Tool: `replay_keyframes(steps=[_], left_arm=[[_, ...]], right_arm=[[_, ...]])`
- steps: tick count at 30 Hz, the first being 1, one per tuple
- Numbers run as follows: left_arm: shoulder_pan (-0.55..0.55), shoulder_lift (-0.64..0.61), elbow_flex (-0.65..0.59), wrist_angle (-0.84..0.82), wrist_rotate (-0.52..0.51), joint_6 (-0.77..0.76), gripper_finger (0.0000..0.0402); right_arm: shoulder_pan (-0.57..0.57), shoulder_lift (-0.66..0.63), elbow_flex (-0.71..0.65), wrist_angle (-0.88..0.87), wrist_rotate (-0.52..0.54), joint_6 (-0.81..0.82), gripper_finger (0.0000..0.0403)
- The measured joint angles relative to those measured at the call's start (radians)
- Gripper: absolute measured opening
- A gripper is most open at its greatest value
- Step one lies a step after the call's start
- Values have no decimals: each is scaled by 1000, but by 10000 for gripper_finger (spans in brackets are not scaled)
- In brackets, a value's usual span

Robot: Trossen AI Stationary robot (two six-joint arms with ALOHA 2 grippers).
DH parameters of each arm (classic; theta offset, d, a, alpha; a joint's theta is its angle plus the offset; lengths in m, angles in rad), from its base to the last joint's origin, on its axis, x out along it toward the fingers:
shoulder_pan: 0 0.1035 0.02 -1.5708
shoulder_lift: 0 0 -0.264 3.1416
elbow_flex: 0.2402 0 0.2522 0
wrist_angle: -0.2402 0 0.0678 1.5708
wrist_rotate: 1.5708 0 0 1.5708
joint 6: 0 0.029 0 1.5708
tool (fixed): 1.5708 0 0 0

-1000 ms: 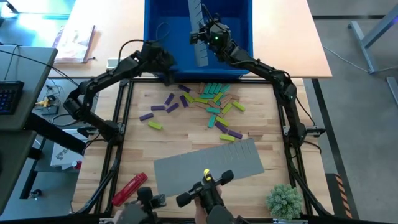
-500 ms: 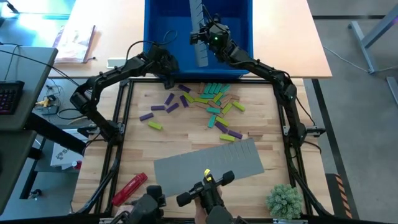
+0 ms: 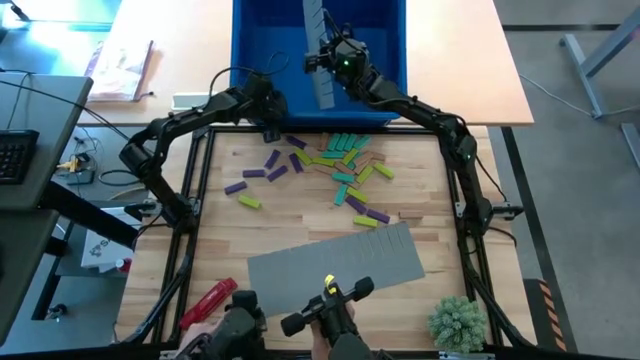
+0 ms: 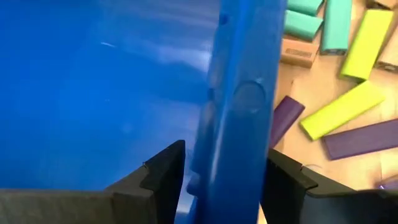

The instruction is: Sort blocks

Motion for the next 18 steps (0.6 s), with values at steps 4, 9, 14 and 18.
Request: replay_keyframes(steps=[4, 9, 14, 18], left_arm=[[-5, 25, 5, -49, 19, 12, 158], [-59, 15, -6, -48, -27, 3, 159], [-101, 7, -24, -39, -116, 10, 159], [-106, 7, -27, -40, -113, -18, 159]], right_arm=[[1, 0, 1, -3, 20, -1, 0], [1, 0, 1, -1, 40, -2, 0], [1, 0, 1, -2, 64, -4, 0], [11, 0, 1, -7, 66, 1, 0]])
